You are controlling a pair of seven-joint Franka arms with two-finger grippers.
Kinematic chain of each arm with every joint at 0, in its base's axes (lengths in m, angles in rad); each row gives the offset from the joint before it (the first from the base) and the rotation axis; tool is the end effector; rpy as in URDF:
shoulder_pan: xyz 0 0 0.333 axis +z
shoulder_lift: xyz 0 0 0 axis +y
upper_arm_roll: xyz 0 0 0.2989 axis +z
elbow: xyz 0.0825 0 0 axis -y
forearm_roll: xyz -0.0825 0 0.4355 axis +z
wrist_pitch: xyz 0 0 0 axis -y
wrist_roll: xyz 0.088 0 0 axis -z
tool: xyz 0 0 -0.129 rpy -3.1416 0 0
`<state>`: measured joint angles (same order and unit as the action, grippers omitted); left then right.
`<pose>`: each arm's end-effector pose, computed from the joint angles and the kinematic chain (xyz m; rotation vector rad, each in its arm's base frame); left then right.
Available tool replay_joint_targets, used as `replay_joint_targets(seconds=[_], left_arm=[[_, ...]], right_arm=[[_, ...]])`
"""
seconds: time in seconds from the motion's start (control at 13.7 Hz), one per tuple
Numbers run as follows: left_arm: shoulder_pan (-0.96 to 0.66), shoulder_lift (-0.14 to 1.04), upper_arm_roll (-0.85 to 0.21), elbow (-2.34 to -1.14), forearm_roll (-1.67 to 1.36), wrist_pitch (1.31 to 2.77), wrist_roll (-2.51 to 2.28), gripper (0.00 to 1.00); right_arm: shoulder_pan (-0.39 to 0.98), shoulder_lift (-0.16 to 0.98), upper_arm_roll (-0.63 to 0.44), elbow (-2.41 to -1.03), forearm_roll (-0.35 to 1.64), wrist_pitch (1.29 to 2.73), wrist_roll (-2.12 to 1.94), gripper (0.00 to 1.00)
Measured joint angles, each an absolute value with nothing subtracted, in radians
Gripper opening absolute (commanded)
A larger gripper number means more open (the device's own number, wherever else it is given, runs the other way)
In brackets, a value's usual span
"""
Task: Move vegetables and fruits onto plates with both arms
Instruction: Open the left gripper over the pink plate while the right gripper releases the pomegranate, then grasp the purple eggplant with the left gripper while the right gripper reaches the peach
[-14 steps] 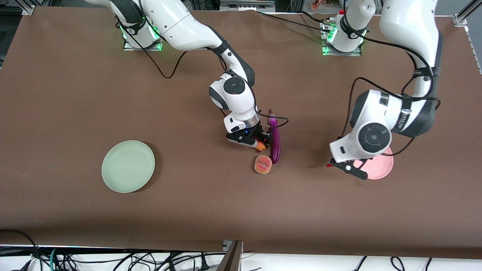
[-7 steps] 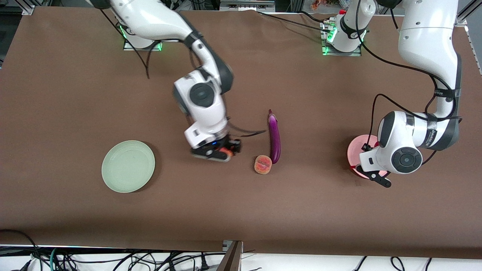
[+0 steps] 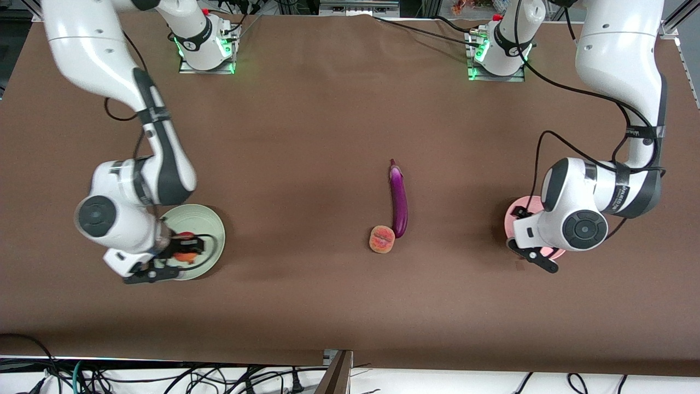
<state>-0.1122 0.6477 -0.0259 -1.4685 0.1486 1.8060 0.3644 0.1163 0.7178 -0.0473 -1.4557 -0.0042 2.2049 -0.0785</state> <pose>0.7019 -0.0799 0.2174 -2.9005 0.8293 0.4887 0.7542 0.0566 0.1993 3.0965 0.2515 0.0496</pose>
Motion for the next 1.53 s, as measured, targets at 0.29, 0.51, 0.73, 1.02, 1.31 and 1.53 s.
replay_joint_targets(seconds=[0.29,0.51,0.73,1.02,1.31,1.53], left_arm=[[-0.124,0.629,-0.166,-1.47,-0.022,1.768,0.047,1.0],[-0.21,0.646,-0.212,-1.478,-0.043,1.845,-0.216,1.0],[-0.324,0.691,-0.212,-1.51,-0.042,1.974,-0.419,1.0],[-0.354,0.734,-0.207,-1.608,-0.042,2.198,-0.468,0.64],[-0.349,0.748,-0.201,-1.67,-0.042,2.309,-0.468,0.0],[-0.343,0.731,-0.199,-1.668,-0.042,2.295,-0.468,0.0]], right_arm=[[0.054,0.721,-0.034,-1.562,0.073,2.311,-0.151,0.99],[0.064,0.699,0.027,-1.551,0.098,2.292,-0.091,0.99],[0.093,0.678,0.139,-1.499,0.102,2.247,0.147,0.99],[0.3,0.7,0.182,-1.458,0.101,2.338,0.535,0.99],[0.421,0.766,0.18,-1.447,0.101,2.494,0.741,0.99],[0.475,0.828,0.176,-1.409,0.101,2.594,0.833,0.99]])
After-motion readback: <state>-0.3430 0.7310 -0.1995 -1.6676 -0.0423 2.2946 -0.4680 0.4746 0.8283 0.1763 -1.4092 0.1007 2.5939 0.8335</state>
